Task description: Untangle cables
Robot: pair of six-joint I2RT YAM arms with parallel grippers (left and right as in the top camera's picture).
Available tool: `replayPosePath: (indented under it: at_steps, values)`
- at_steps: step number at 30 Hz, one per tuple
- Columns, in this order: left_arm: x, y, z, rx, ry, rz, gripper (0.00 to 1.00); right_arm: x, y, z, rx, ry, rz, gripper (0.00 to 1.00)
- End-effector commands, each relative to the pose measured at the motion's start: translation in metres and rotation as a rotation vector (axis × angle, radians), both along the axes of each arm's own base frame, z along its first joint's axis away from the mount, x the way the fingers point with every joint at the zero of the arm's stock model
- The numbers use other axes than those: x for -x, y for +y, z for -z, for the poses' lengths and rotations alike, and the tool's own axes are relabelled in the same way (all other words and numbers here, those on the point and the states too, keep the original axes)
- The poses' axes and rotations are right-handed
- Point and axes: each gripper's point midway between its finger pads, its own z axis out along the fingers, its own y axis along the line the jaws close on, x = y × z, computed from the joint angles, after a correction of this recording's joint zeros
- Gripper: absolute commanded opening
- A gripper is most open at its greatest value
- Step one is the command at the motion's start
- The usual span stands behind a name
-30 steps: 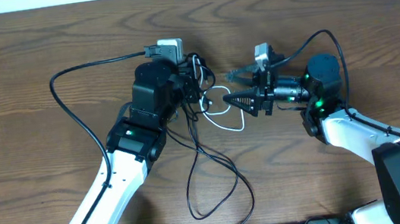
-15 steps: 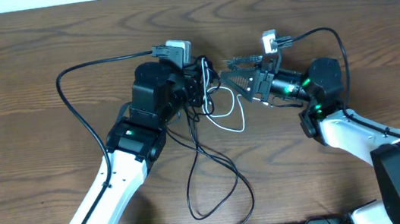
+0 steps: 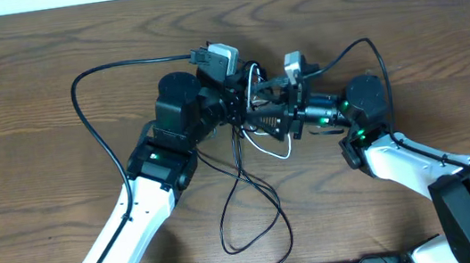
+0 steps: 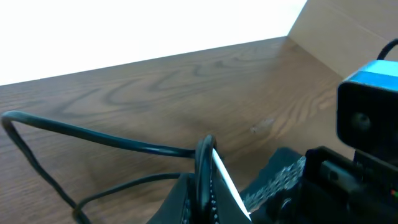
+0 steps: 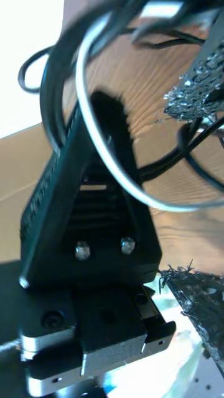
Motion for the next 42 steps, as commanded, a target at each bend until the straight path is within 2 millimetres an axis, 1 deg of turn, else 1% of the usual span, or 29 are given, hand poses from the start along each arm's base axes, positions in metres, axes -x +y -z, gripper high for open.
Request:
replayPosePath:
  at_steps: [1,4,5,6,7,8,9,10,16,18,22,26,29,34,37,42]
  values:
    - [0.002,-0.007,-0.018,0.012,-0.047,0.032,0.08,0.011,0.009,-0.001,0.021,-0.113,-0.038,0.72]
    - [0.002,-0.007,-0.018,0.012,-0.047,0.031,0.08,0.012,0.011,-0.001,0.024,-0.132,-0.041,0.55]
    - [0.002,-0.007,-0.018,0.012,-0.047,0.031,0.08,0.012,0.011,-0.001,0.024,-0.132,-0.040,0.46]
    - [0.002,-0.007,-0.018,0.012,-0.047,0.031,0.08,0.012,0.011,-0.001,0.024,-0.133,-0.040,0.32]
    - [0.002,-0.007,-0.018,0.012,-0.047,0.031,0.08,0.012,0.011,-0.001,0.024,-0.132,-0.040,0.22]
    - [0.002,-0.007,-0.018,0.012,-0.047,0.031,0.08,0.012,0.011,-0.001,0.024,-0.132,-0.040,0.15]
    - [0.002,-0.007,-0.018,0.012,-0.047,0.031,0.08,0.012,0.011,-0.001,0.024,-0.132,-0.040,0.02]
    - [0.002,-0.007,-0.018,0.012,-0.047,0.031,0.08,0.012,0.011,-0.001,0.024,-0.132,-0.040,0.01]
    - [0.000,-0.004,-0.016,0.004,-0.046,0.014,0.08,0.013,0.011,-0.001,0.024,-0.133,-0.043,0.01]
    - [-0.005,0.005,-0.012,-0.022,-0.040,-0.042,0.08,0.016,0.011,-0.003,0.020,-0.145,-0.065,0.01]
    - [-0.017,0.033,0.003,-0.110,-0.014,-0.207,0.07,0.034,0.008,-0.016,-0.010,-0.234,-0.161,0.01]
    - [-0.018,0.049,0.019,-0.180,0.030,-0.283,0.08,0.041,0.000,-0.032,-0.052,-0.252,-0.198,0.01]
    - [-0.014,0.051,0.026,-0.197,0.056,-0.280,0.07,0.039,-0.005,-0.037,-0.067,-0.231,-0.192,0.01]
    - [-0.009,0.054,0.035,-0.223,0.093,-0.277,0.08,0.028,-0.018,-0.037,-0.071,-0.155,-0.160,0.01]
    - [-0.008,0.054,0.038,-0.230,0.104,-0.276,0.08,0.021,-0.029,-0.035,-0.068,-0.107,-0.149,0.01]
    - [-0.007,0.055,0.040,-0.237,0.111,-0.279,0.08,0.016,-0.045,-0.031,-0.053,-0.051,-0.151,0.01]
